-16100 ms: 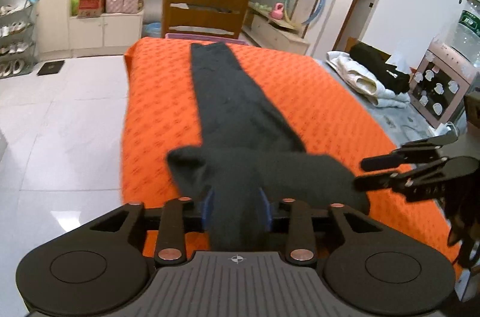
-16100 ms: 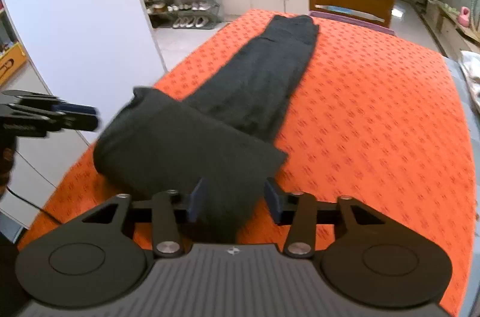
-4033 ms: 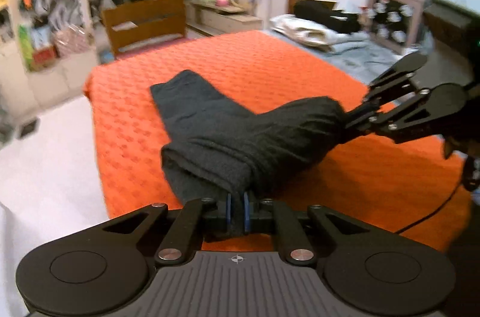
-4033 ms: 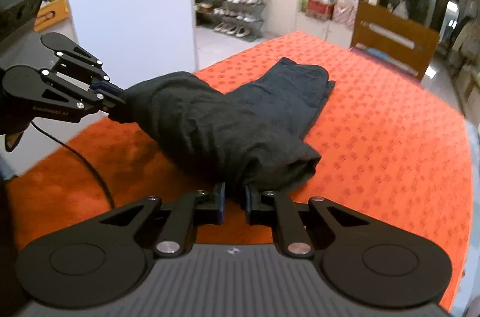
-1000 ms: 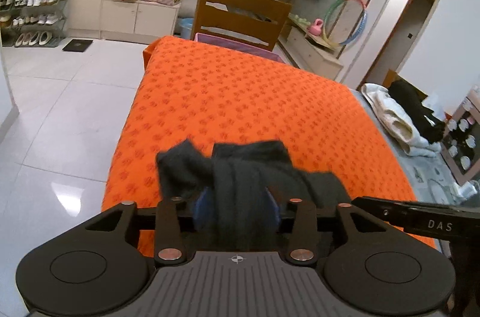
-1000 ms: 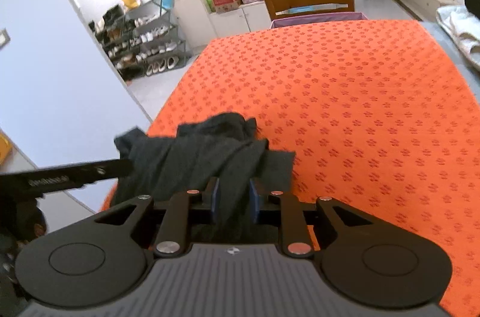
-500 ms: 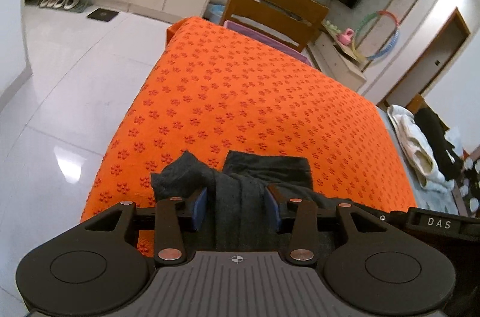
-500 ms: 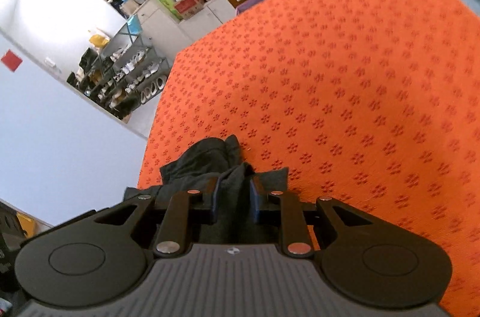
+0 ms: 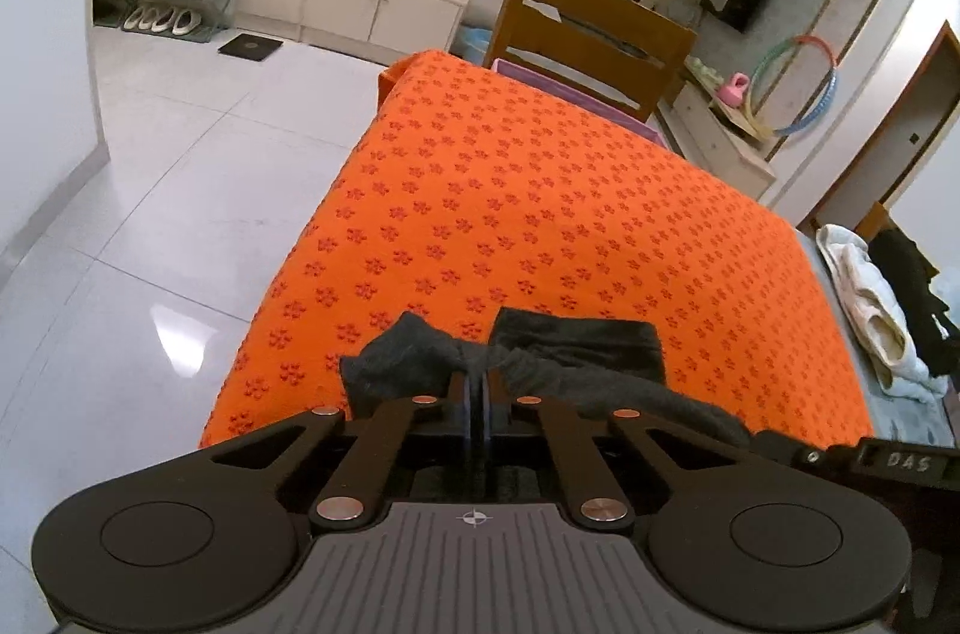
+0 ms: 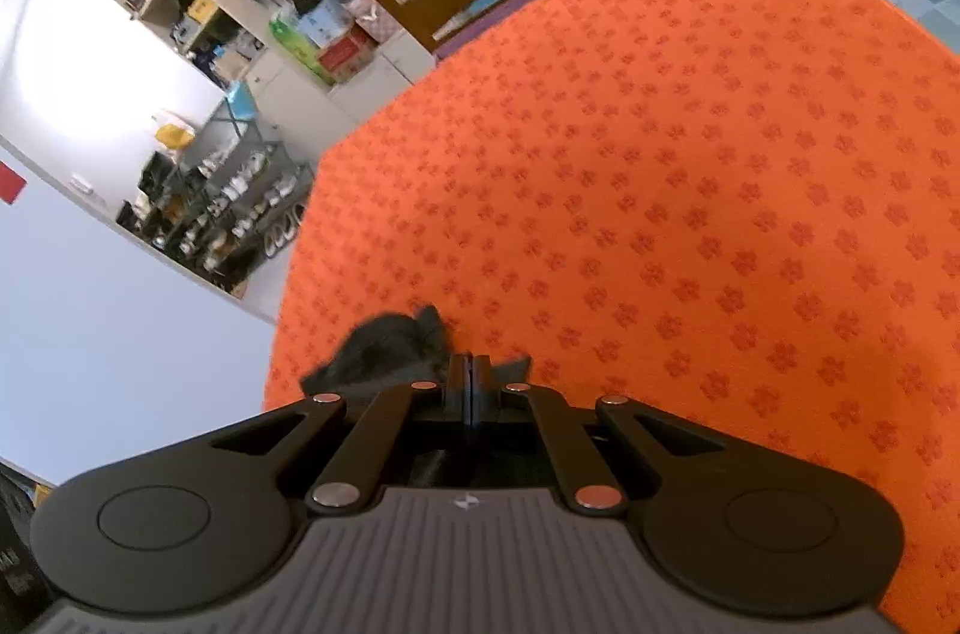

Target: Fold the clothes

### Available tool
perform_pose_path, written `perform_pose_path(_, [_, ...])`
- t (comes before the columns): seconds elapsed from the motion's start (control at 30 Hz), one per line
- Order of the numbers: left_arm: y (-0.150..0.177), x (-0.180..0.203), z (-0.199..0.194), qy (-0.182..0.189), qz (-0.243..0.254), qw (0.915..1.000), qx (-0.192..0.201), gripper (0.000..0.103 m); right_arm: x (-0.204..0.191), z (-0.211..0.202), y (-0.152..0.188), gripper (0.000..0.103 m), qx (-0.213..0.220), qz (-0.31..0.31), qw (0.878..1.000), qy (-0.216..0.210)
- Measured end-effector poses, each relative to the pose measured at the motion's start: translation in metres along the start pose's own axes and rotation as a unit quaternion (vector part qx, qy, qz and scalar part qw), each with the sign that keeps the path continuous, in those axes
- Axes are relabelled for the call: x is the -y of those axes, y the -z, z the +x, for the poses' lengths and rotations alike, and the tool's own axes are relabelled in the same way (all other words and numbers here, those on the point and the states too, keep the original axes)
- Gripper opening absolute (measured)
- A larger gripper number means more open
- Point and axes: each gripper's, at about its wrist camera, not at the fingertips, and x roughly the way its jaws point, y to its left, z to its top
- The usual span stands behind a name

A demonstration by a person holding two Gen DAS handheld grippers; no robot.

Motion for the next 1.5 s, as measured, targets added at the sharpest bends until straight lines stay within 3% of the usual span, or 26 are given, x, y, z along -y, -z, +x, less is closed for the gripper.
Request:
perform_pose_path(0.2, [-0.005,-0.004,-0.015,0.023,0.004,0.9994,0.024,0.008,-0.002,0.007,0.001,0.003,-0.007,-0.013,1.000,0.002])
perform_pose_path(0.33, [-0.015,-0.004,-0.016,0.030,0.014,0.9989,0.034,0.009,-0.006,0.003,-0.006,0.014,0.000,-0.028,1.000,0.010])
perform_pose_path(0.4, [-0.022,-0.002,-0.006,0.035,0.024,0.9990,0.017,0.011,-0.008,0.004,-0.011,0.023,-0.002,-0.032,0.999,0.007])
perform_pose_path(0.5, [-0.030,0.003,0.008,0.042,0.041,0.9983,-0.002,0.017,-0.012,0.010,-0.017,0.024,-0.010,-0.031,0.999,-0.001])
perform_pose_path(0.6, [-0.037,0.004,0.027,0.058,0.041,0.9964,-0.045,0.020,-0.014,0.020,-0.022,0.025,-0.023,-0.022,0.999,-0.006])
perform_pose_path(0.8, [-0.039,-0.008,0.049,0.066,-0.013,0.9917,-0.110,0.023,-0.002,0.042,-0.018,0.024,-0.055,0.017,0.998,0.001])
perform_pose_path(0.83, [-0.037,-0.010,0.050,0.066,-0.021,0.9910,-0.115,0.023,0.000,0.043,-0.017,0.021,-0.056,0.025,0.998,-0.006])
perform_pose_path(0.9, [-0.038,-0.015,0.051,0.070,-0.040,0.9891,-0.124,0.023,0.004,0.043,-0.013,0.004,-0.057,0.038,0.997,-0.020])
perform_pose_path(0.97, [-0.039,-0.020,0.051,0.076,-0.067,0.9857,-0.134,0.022,0.002,0.038,-0.011,0.003,-0.051,0.038,0.998,-0.029])
perform_pose_path(1.03, [-0.038,-0.027,0.047,0.089,-0.099,0.9825,-0.130,0.008,0.001,0.030,-0.010,0.003,-0.041,0.044,0.997,-0.038])
perform_pose_path(1.27, [-0.030,-0.047,0.020,0.121,-0.196,0.9689,-0.090,0.005,0.001,-0.003,-0.007,0.002,-0.005,0.064,0.996,-0.058])
perform_pose_path(1.5, [-0.028,-0.052,0.014,0.122,-0.213,0.9667,-0.073,0.004,0.010,-0.009,-0.003,0.002,0.009,0.078,0.996,-0.045])
